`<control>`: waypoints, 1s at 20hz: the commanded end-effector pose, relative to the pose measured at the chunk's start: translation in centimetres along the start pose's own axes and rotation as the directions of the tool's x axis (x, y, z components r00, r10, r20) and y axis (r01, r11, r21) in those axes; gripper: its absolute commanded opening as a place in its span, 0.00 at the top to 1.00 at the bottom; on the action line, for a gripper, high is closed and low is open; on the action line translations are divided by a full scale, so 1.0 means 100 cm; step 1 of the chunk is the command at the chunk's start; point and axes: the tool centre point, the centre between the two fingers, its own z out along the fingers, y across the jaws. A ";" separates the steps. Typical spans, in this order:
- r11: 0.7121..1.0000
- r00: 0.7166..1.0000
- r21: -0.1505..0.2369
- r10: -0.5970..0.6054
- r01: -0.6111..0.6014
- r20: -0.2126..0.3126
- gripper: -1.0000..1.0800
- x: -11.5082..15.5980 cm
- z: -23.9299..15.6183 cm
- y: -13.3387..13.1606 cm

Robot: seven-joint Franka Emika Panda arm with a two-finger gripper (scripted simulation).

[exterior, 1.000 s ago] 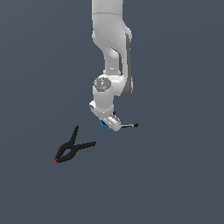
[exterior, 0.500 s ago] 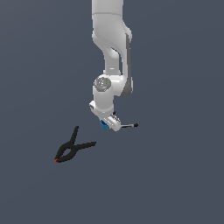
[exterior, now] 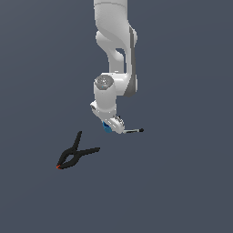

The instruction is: Pick up a designated object from a clutter of objects.

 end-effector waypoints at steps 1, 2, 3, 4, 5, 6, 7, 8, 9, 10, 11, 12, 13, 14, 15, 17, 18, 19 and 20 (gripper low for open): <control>1.000 1.000 0.001 0.000 0.000 -0.001 1.00 0.003 -0.013 0.004; 1.000 1.000 0.001 0.000 0.000 -0.001 1.00 0.004 -0.019 0.006; 1.000 1.000 0.001 0.000 0.000 -0.001 1.00 0.005 -0.026 0.007; 1.000 1.000 0.001 0.000 0.000 -0.001 1.00 0.006 -0.033 0.010; 1.000 1.000 0.001 0.000 0.000 -0.001 1.00 0.007 -0.040 0.012; 1.000 1.000 0.001 0.001 -0.001 -0.001 1.00 0.008 -0.048 0.014; 1.000 1.000 0.001 0.001 -0.001 -0.001 1.00 0.010 -0.056 0.017; 1.000 1.000 0.001 0.001 -0.001 -0.001 1.00 0.011 -0.065 0.019; 1.000 1.000 0.001 0.001 -0.001 -0.001 1.00 0.012 -0.074 0.022; 1.000 1.000 0.001 0.001 -0.001 -0.001 1.00 0.014 -0.083 0.025; 1.000 1.000 0.001 0.001 -0.001 0.000 1.00 0.016 -0.093 0.028; 1.000 1.000 0.001 0.001 -0.001 0.000 1.00 0.017 -0.102 0.031; 1.000 1.000 0.001 0.001 -0.001 0.000 1.00 0.019 -0.112 0.034; 1.000 1.000 0.001 0.001 -0.001 0.000 1.00 0.021 -0.121 0.036; 1.000 1.000 0.001 0.001 -0.001 0.000 1.00 0.022 -0.131 0.039; 1.000 1.000 0.001 0.002 -0.002 0.000 1.00 0.026 -0.150 0.045; 1.000 1.000 0.001 0.002 -0.002 0.000 1.00 0.027 -0.159 0.048; 1.000 1.000 0.001 0.002 -0.002 0.000 1.00 0.029 -0.168 0.050; 1.000 1.000 0.001 0.002 -0.002 0.000 1.00 0.031 -0.178 0.053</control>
